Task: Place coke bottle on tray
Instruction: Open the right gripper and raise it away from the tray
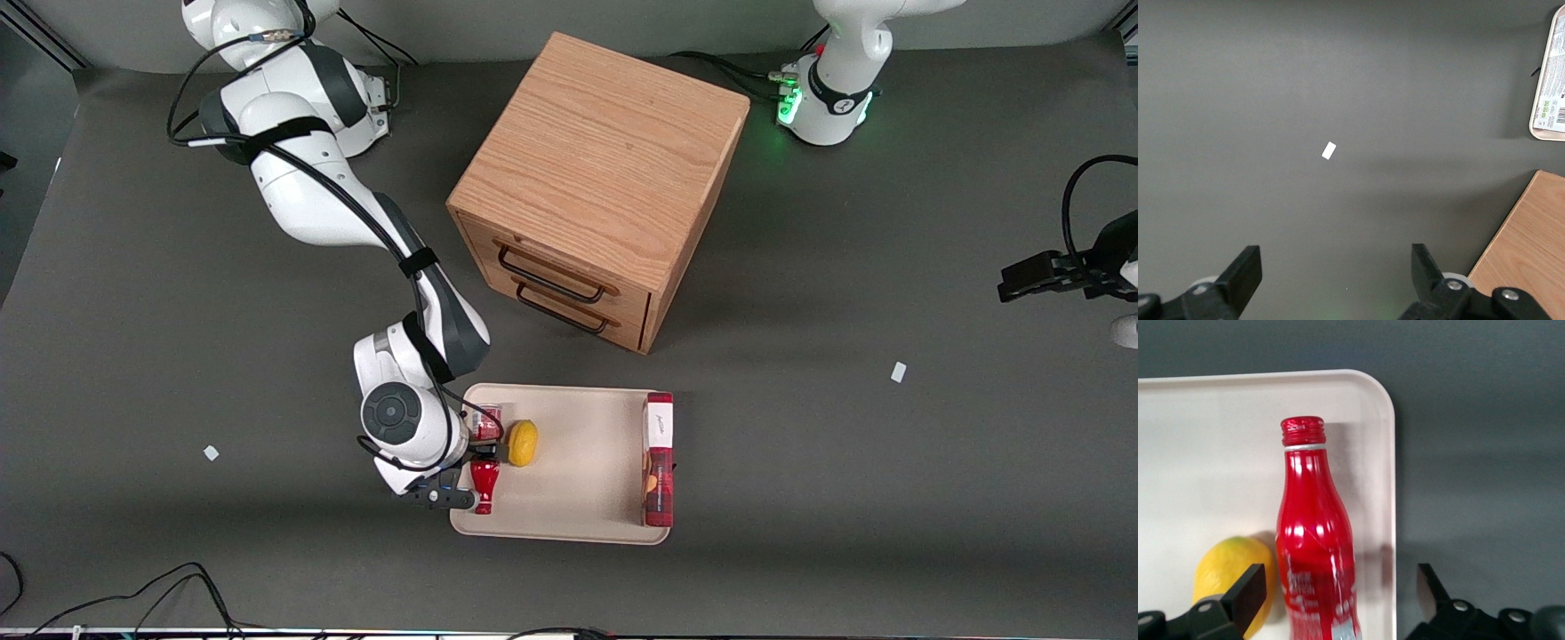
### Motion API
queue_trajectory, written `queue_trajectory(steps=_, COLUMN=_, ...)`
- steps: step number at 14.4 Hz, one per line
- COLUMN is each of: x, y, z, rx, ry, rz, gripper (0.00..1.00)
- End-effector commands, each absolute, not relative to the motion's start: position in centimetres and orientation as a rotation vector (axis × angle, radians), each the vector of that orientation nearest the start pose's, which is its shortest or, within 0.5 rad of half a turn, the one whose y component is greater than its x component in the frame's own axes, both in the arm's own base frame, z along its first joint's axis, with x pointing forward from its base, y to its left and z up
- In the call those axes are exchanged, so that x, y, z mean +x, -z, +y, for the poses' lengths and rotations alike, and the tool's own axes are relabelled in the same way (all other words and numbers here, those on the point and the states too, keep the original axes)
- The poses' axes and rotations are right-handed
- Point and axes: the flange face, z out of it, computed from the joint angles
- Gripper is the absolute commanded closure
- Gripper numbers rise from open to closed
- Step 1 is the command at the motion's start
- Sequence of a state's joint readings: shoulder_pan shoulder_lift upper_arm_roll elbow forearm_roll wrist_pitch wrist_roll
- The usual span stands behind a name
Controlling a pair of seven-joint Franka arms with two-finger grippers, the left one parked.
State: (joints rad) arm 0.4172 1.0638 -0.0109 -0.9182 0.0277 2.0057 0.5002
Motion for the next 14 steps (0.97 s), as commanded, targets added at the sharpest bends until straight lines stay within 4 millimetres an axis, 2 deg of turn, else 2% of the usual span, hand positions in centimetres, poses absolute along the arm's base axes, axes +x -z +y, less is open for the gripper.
queue_trajectory(steps=1, x=71.8, y=-30.3, z=31.4, rx=-3.117, ry=-0.031, rz=0.183, gripper=0.00)
queue_trajectory(steps=2, x=71.4, y=-32.9, z=31.2, rx=-3.114, ry=-0.038, rz=0.188, gripper=0.00)
queue_trajectory(steps=5, x=68.5, y=-38.0, z=29.6, rx=-3.145, ry=-0.178, rz=0.253, gripper=0.00)
queue_trajectory(steps=8, x=64.3, y=-43.4, z=25.9, rx=-3.147, ry=-0.216, rz=0.265, gripper=0.00)
queue_trajectory(steps=14, x=56.0, y=-50.4, z=19.4, rx=-3.156, ry=-0.215, rz=0.206, gripper=0.00)
